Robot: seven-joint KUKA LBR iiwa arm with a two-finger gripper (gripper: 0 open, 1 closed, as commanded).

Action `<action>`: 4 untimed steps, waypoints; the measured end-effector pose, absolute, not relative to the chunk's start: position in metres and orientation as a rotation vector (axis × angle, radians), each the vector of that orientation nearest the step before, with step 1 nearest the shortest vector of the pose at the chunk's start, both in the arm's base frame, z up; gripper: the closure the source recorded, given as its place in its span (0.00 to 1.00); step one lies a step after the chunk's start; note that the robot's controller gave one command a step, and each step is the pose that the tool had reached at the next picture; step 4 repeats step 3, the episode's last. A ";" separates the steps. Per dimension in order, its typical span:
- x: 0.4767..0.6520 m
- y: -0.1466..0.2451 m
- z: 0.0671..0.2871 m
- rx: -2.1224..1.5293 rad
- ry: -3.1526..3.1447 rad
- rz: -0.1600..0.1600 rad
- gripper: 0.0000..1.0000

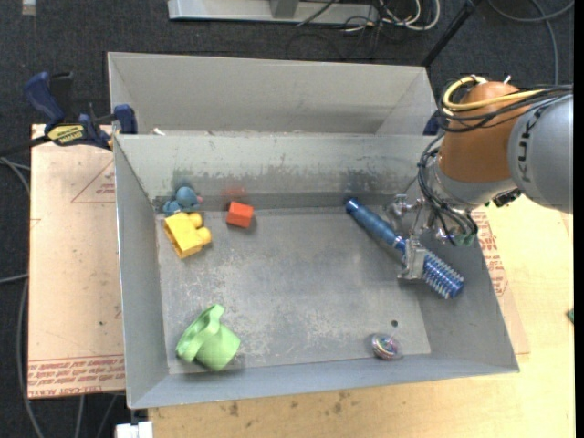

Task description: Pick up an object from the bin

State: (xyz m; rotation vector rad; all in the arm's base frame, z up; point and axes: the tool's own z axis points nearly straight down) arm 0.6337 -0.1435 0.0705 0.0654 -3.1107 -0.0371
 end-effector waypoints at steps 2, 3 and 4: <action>0.643 -0.124 0.066 -0.123 -3.101 0.001 1.00; 0.645 -0.124 0.173 -0.126 -3.150 0.001 1.00; 0.645 -0.124 0.173 -0.126 -3.150 0.001 1.00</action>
Offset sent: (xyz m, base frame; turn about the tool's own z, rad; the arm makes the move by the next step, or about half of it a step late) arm 0.0170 0.0225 -0.0005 0.1208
